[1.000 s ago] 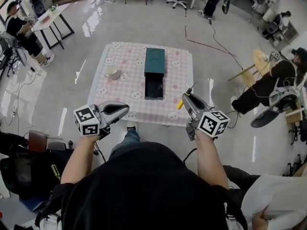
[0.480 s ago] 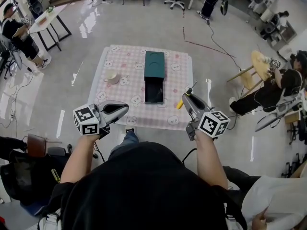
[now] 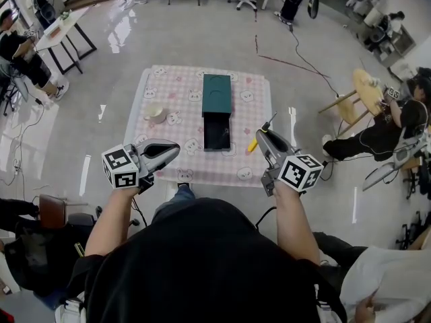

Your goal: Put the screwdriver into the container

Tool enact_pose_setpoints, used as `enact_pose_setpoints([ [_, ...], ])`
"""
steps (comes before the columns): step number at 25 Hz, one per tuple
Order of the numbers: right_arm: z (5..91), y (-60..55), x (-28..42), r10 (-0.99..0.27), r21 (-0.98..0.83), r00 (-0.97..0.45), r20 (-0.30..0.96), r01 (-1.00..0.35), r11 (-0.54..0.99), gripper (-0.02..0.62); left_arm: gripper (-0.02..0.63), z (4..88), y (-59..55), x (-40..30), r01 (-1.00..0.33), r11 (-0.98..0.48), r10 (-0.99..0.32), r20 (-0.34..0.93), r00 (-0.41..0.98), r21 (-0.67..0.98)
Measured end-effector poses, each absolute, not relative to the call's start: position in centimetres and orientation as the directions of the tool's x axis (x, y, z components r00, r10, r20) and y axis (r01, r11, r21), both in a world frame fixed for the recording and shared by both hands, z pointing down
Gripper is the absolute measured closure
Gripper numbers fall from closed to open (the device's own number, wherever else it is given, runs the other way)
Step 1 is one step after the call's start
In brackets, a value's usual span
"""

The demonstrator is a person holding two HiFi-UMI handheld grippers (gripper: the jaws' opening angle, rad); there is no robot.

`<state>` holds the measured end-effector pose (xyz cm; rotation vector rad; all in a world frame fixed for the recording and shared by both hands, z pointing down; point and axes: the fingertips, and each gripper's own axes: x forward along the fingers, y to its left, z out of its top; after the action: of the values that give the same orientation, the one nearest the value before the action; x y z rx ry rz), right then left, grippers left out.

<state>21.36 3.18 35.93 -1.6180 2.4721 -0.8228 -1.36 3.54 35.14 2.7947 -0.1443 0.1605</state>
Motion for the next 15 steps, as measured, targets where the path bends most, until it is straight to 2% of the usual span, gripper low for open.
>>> enact_pose_setpoints([
  [15, 36.8, 0.1, 21.7, -0.870, -0.475, -0.433, 0.235, -0.832, 0.285, 0.491, 0.606, 35.6, -0.5, -1.3, -0.124, -0.934, -0.088, 0.122, 0.989, 0.335],
])
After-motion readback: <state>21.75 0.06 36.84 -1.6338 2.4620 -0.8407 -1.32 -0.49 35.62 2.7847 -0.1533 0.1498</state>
